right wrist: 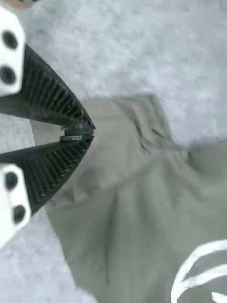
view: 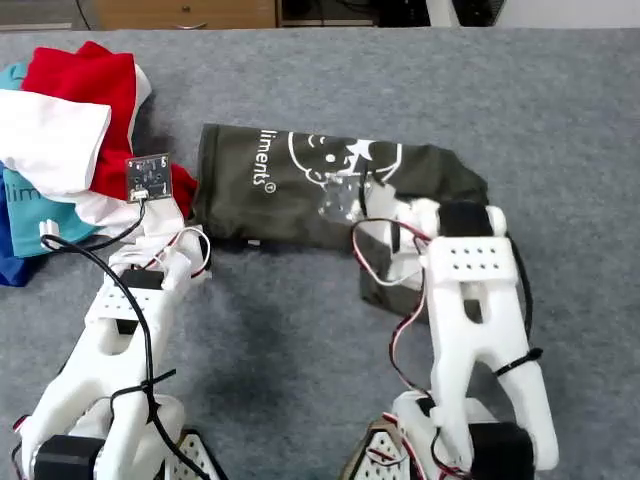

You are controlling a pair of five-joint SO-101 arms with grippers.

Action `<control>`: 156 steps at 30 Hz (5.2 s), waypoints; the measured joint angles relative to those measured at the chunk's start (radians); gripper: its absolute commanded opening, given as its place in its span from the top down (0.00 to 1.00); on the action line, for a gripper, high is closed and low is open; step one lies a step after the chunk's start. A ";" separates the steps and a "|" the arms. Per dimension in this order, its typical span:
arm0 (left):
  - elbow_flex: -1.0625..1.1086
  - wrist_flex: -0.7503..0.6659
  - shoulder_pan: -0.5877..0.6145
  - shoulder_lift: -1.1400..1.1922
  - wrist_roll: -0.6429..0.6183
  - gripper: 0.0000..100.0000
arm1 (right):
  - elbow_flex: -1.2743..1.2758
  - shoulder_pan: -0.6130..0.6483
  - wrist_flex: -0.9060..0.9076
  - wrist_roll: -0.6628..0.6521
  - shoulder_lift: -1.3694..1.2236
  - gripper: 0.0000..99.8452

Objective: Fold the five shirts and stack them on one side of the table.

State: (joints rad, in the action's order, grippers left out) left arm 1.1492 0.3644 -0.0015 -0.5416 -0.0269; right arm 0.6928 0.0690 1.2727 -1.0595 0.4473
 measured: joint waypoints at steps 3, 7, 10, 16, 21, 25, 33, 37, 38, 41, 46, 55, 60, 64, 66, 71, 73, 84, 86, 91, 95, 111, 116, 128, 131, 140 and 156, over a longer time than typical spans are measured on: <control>0.000 0.000 0.000 0.000 0.000 0.98 | 0.094 0.000 -0.051 -0.038 0.000 0.87; 0.000 0.000 0.000 0.000 0.000 0.98 | 0.180 0.000 -0.126 -0.063 -0.003 0.84; 0.000 0.000 0.000 0.000 0.000 0.98 | 0.213 0.000 -0.140 -0.109 -0.023 0.84; 0.000 0.000 0.000 0.000 0.000 0.98 | 0.224 -0.002 -0.183 -0.126 -0.107 0.84; 0.000 0.000 0.000 0.000 0.000 0.98 | 0.224 -0.002 -0.199 -0.155 -0.169 0.84; 0.000 0.000 0.000 0.000 0.000 0.98 | 0.224 -0.002 -0.203 -0.163 -0.178 0.84; 0.000 0.000 0.000 0.000 0.000 0.98 | 0.224 -0.002 -0.232 -0.163 -0.236 0.79; 0.000 0.000 0.000 0.000 0.000 0.98 | 0.181 -0.002 -0.232 -0.163 -0.307 0.82; 0.000 0.000 0.000 0.000 0.000 0.98 | 0.166 -0.003 -0.229 -0.163 -0.324 0.82; 0.000 0.000 0.000 0.000 0.000 0.98 | 0.123 -0.005 -0.218 -0.163 -0.368 0.82; 0.000 0.000 0.000 0.000 0.000 0.98 | 0.080 -0.005 -0.213 -0.163 -0.411 0.90; 0.000 0.000 0.000 0.000 0.000 0.98 | 0.023 -0.008 -0.222 -0.163 -0.463 0.93; 0.000 0.000 0.000 0.000 0.000 0.98 | 0.023 -0.008 -0.224 -0.163 -0.470 1.00; 0.000 0.000 0.000 0.000 0.000 0.98 | 0.021 -0.008 -0.224 -0.163 -0.471 1.00; 0.000 0.000 0.000 0.000 0.000 0.98 | 0.008 -0.008 -0.222 -0.163 -0.482 1.00; 0.000 0.000 0.000 0.000 0.000 0.98 | -0.078 -0.006 -0.133 -0.115 -0.486 1.00; 0.000 0.000 0.000 0.000 0.000 0.98 | -0.137 -0.006 -0.077 -0.110 -0.488 1.00; 0.000 0.000 0.000 0.000 0.000 0.98 | -0.663 -0.006 0.170 -0.110 -0.738 1.00; 0.000 0.000 0.000 0.000 0.000 0.98 | -0.796 -0.006 0.215 -0.110 -0.838 1.00; 0.000 0.000 0.000 0.000 0.000 0.98 | -1.198 -0.006 0.362 -0.130 -1.094 1.00; 0.000 0.000 0.000 0.000 0.000 0.98 | -1.525 -0.006 0.479 -0.181 -1.293 1.00; 0.000 0.000 0.000 0.000 0.000 0.98 | -1.909 -0.003 0.491 -0.187 -1.461 0.68; 0.000 0.000 0.000 0.000 0.000 0.98 | -1.966 -0.051 0.491 -0.175 -1.461 0.86; 0.000 0.000 0.000 0.000 0.000 0.98 | -1.570 -0.175 0.496 -0.021 -1.022 1.00; 0.000 0.000 0.000 0.000 0.000 0.98 | -1.246 -0.160 0.491 -0.081 -0.804 1.00; 0.000 0.000 0.000 0.000 0.000 0.98 | -0.379 -0.046 0.110 -0.095 -0.445 1.00; 0.000 0.000 0.000 0.000 0.000 0.98 | -0.733 -0.164 -0.020 -0.055 -0.856 1.00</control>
State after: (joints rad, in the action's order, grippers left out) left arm 1.1492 0.3644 -0.0015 -0.5416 -0.0269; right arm -0.0407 -0.0951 1.2528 -1.1147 -0.4089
